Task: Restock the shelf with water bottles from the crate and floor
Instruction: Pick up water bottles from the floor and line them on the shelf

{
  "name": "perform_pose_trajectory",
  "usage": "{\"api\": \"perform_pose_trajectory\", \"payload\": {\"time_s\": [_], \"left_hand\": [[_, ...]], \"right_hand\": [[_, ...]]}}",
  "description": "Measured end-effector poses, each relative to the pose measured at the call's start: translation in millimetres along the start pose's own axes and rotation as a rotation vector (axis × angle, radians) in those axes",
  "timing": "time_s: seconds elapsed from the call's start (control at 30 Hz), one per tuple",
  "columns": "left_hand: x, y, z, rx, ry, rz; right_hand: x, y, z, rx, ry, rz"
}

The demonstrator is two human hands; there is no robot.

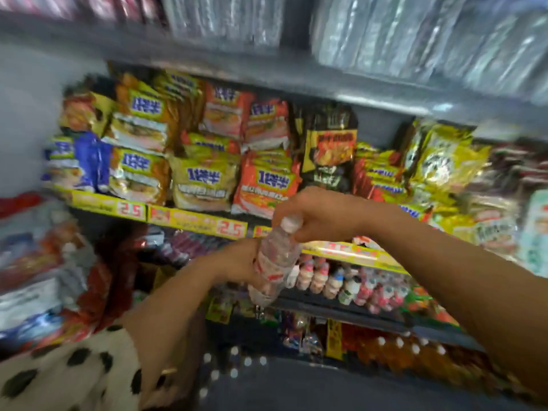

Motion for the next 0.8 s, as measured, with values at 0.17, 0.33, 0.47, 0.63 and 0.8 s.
{"api": "perform_pose_trajectory", "payload": {"time_s": [0.17,0.33,0.47,0.63,0.8], "left_hand": [[67,-68,64,0.043,0.079,0.134],[122,-145,100,0.036,0.124,0.331],[163,-207,124,0.037,0.194,0.428],[197,-271,140,-0.035,0.201,0.462],[215,-333,159,-0.081,0.216,0.484]], "right_hand": [[25,-98,-45,0.058,-0.028,0.108],[36,-181,-50,-0.219,-0.002,0.393],[14,-208,-74,-0.283,-0.042,0.349],[-11,-265,-93,-0.334,-0.003,0.468],[-24,-335,-101,-0.236,0.084,0.605]]}}
Point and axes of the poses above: each hand's wrist, its own x-axis away from the middle knuckle, its own y-axis out of the palm, z = x × y, the point moved 10 cm from there along -x, towards the middle knuckle, and after that the axes turned 15 degrees about -z, right-handed, at the moved point
